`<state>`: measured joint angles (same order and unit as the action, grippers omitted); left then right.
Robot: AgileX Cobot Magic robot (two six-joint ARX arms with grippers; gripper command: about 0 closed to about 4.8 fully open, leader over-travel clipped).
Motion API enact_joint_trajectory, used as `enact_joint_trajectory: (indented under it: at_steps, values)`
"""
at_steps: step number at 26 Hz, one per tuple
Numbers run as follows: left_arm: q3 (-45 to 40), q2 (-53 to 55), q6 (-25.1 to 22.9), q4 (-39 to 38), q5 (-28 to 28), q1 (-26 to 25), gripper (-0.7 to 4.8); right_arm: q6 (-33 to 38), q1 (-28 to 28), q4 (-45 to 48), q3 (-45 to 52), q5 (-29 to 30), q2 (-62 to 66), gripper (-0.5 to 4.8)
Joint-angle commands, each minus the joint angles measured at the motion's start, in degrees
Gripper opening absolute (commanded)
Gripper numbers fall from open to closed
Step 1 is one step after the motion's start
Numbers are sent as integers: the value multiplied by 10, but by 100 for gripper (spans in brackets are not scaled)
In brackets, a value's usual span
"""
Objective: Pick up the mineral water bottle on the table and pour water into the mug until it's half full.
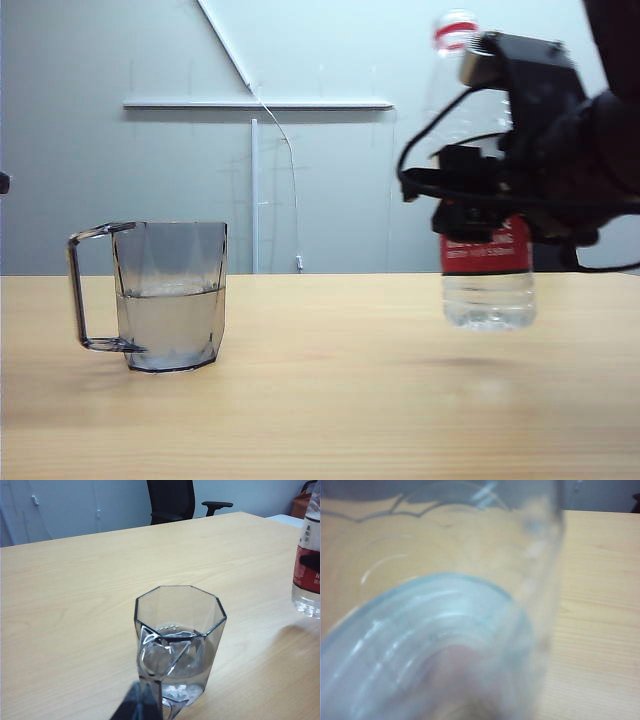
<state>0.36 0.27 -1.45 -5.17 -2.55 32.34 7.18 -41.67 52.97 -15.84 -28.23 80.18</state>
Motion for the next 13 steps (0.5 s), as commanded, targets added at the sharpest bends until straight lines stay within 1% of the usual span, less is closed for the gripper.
enact_joint_trajectory:
  at_steps: [1,8,11,12,13]
  values:
    - [2,1,2,5,2,-7,-2,21,15,47,13,0,-3,208]
    - [2,1,2,5,2,-54,-2,24,21,52,19,6,9,211]
    - [2,1,2,5,2,-76,-2,49,22,92,19,14,45,212]
    - [2,1,2,5,2,-79,-2,49,21,111,19,14,59,221]
    - [2,1,2,5,2,-81,-2,49,21,129,19,14,74,254]
